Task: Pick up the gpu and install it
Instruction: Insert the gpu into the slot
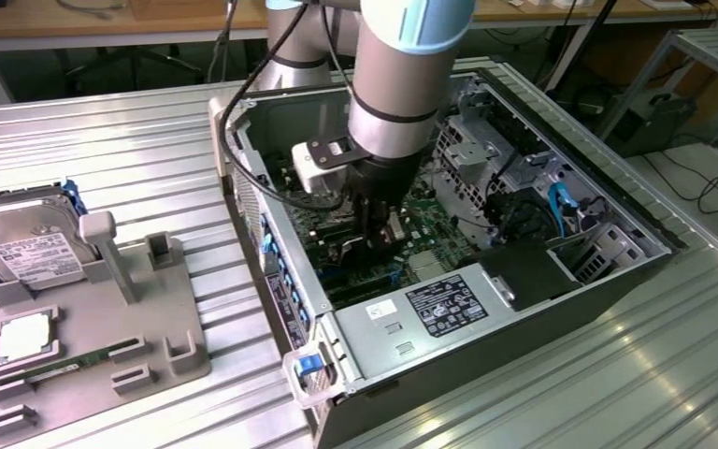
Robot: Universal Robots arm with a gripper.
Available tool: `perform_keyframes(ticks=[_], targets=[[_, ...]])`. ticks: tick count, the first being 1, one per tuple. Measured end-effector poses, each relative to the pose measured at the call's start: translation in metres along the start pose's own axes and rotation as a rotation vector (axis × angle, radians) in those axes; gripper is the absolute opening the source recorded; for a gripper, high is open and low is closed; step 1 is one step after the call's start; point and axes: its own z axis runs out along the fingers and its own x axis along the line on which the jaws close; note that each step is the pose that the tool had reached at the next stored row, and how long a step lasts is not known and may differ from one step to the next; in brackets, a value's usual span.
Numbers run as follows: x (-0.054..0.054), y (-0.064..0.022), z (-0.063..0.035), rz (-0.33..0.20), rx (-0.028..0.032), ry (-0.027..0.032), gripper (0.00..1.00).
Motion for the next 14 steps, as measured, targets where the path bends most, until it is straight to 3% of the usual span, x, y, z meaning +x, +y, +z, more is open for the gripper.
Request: perform_keyframes(ticks=[6,10,11,13,14], targets=[[-0.002,-0.002,-0.0272,0.0,0.0064,0.001,0.35],[-0.003,-0.0021,-0.0284,-0.001,0.008,0.0009,0.34],[-0.003,-0.0021,-0.0284,-0.001,0.0081,0.0009,0.27],[-0.003,-0.0021,-0.0284,-0.001,0.008,0.001,0.27],[-0.003,-0.0021,-0.0284,-0.001,0.008,0.001,0.21]])
